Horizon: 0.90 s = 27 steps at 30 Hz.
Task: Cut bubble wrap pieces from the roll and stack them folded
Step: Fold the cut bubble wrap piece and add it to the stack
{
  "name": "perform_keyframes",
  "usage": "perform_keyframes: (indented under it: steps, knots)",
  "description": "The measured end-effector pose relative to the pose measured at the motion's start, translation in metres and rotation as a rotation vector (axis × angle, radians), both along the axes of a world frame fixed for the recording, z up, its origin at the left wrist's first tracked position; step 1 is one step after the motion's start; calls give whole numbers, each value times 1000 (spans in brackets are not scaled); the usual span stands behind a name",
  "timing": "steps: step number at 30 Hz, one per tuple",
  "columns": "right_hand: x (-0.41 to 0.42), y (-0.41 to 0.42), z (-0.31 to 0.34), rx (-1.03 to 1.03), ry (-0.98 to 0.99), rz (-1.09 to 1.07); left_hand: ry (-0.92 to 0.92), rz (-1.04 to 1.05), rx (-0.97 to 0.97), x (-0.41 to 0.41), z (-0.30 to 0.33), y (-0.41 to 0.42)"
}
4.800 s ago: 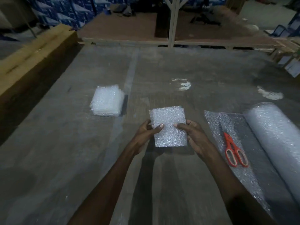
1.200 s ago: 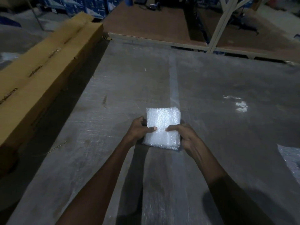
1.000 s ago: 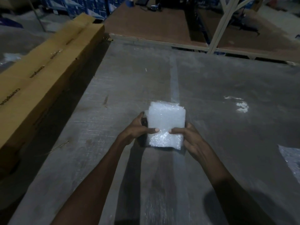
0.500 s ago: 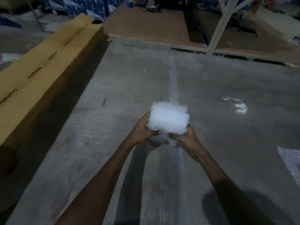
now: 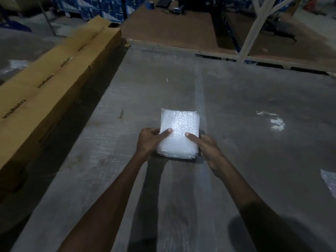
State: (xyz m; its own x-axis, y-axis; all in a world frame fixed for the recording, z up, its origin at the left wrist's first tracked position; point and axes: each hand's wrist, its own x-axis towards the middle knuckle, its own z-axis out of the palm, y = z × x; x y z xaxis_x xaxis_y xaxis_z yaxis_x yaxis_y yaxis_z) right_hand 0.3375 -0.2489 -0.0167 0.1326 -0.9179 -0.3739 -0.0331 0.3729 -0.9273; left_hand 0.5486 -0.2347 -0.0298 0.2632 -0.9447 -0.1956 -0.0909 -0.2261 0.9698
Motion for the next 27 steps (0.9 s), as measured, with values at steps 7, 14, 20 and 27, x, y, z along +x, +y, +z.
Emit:
perform_keyframes:
  steps: [7,14,20,27]
  knots:
    - [17,-6,-12,36,240,-48,-673,-12,29,9,-5,-1]
    - [34,-3,11,-561,743,-149,-856,-159,-341,5,-1,0]
    - [50,-3,-19,-758,998,212,-1121,-418,-297,6,-15,-7]
    - [40,-1,-43,-718,1070,315,-1082,-517,-229,19,-38,-12]
